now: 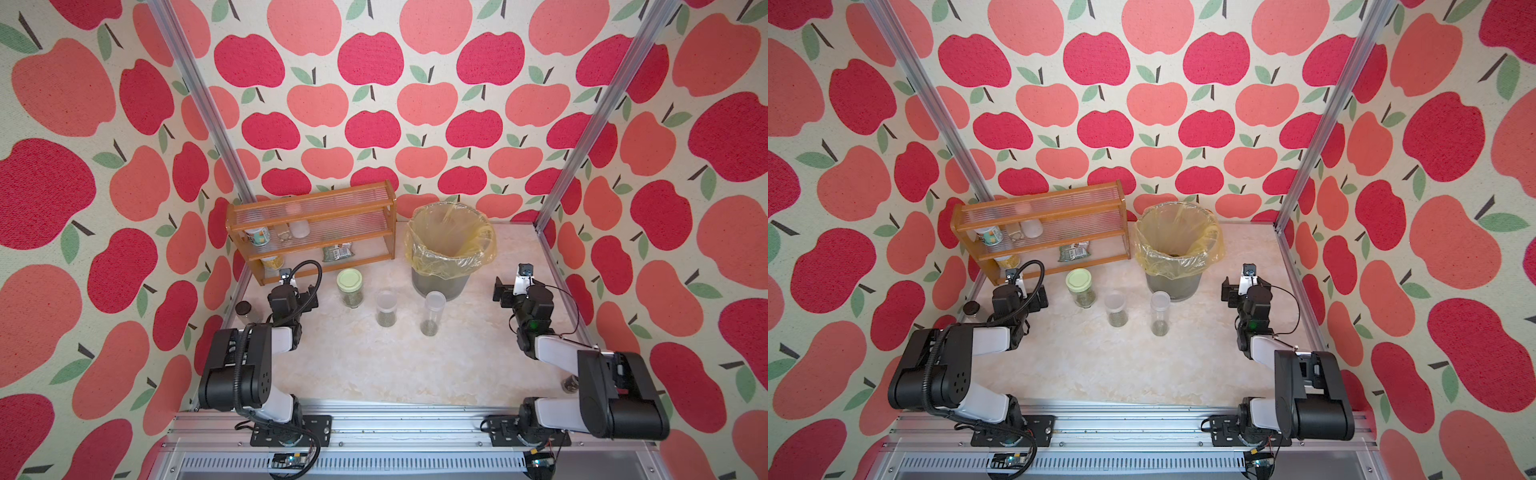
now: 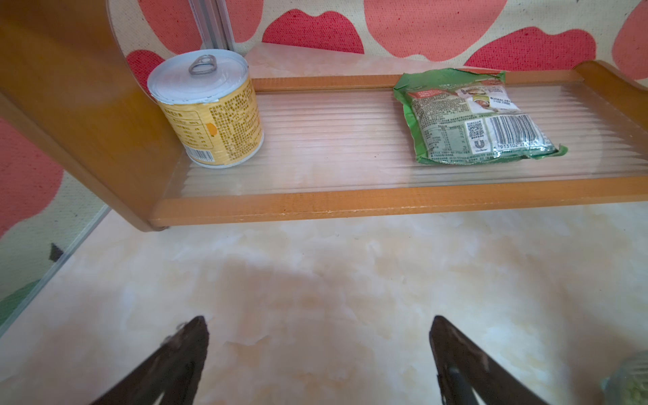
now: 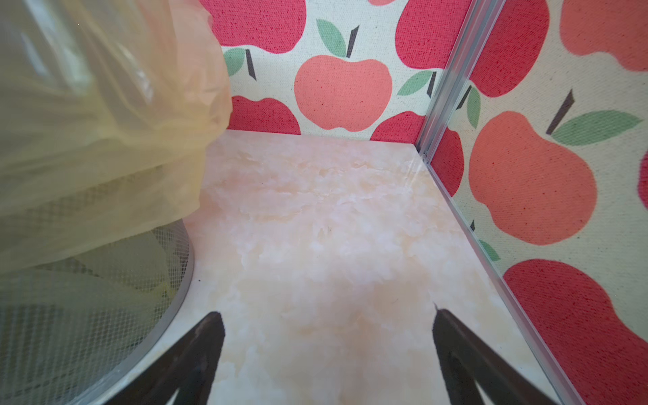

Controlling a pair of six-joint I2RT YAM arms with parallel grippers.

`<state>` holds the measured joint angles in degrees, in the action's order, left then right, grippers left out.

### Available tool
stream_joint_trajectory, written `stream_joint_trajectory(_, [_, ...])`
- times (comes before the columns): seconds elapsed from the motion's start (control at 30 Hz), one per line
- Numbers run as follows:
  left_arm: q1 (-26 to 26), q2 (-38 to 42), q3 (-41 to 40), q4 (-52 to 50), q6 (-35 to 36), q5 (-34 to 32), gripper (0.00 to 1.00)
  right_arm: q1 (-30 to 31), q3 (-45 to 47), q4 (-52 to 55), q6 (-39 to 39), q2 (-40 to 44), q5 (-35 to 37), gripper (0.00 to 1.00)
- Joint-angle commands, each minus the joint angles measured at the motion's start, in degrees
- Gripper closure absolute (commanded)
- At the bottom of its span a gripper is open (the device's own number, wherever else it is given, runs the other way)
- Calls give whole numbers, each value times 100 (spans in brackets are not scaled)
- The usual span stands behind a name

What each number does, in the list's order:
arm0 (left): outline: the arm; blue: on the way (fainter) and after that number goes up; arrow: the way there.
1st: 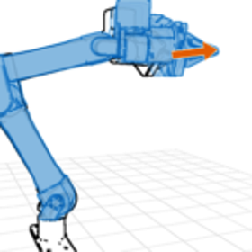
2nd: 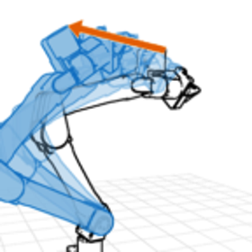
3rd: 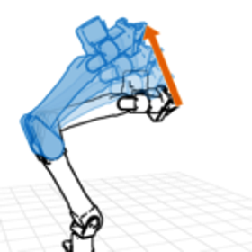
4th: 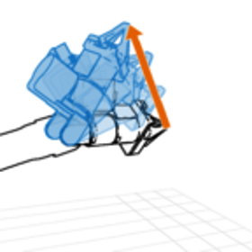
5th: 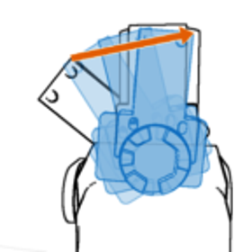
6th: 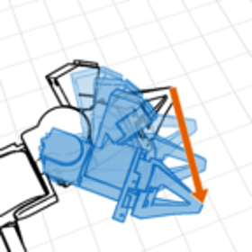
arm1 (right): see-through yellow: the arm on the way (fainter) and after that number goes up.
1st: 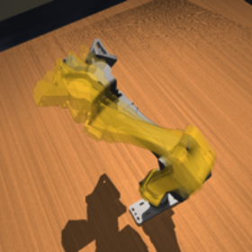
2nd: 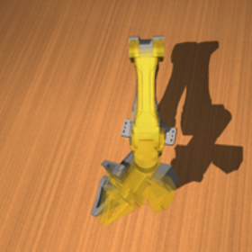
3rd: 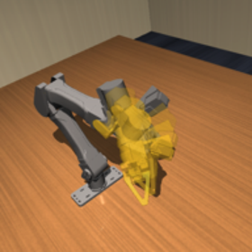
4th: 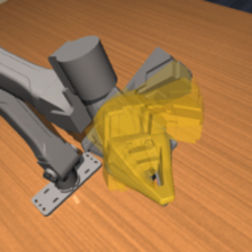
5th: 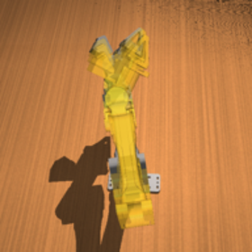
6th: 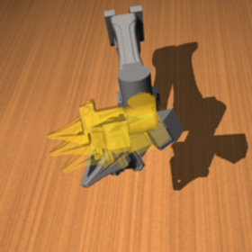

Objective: Empty moldy mung beans from jars
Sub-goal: Pick up the jar from the center of the board.

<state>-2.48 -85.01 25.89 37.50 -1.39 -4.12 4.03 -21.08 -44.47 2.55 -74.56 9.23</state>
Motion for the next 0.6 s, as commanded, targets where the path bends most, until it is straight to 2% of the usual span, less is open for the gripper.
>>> stream_joint_trajectory(0.0, [329, 479, 282, -800, 218, -522, 0, 43, 60, 735, -244, 537, 128, 4])
stream_joint_trajectory(0.1, [712, 883, 215, -947, 421, -829, 0, 42, -193, 1641, -713, 943, 2, 6])
stream_joint_trajectory(0.17, [991, 1255, 210, -1167, 481, -1080, 0, 66, -404, 2298, -808, 1185, -456, 10])
stream_joint_trajectory(0.33, [1548, 2019, 232, -1752, 462, -1595, 0, 361, -326, 2959, -962, 2128, -1037, 12])
stream_joint_trajectory(0.4, [1664, 2237, 249, -2007, 355, -1636, 0, 563, -398, 3369, -951, 2465, -1323, 13])
stream_joint_trajectory(0.5, [1900, 2587, 283, -2309, 275, -1791, 0, 797, -635, 4158, -1114, 2928, -1383, 16])
stream_joint_trajectory(0.57, [2020, 2752, 332, -2483, 278, -1640, 0, 902, -898, 4768, -1213, 3193, -1643, 16])
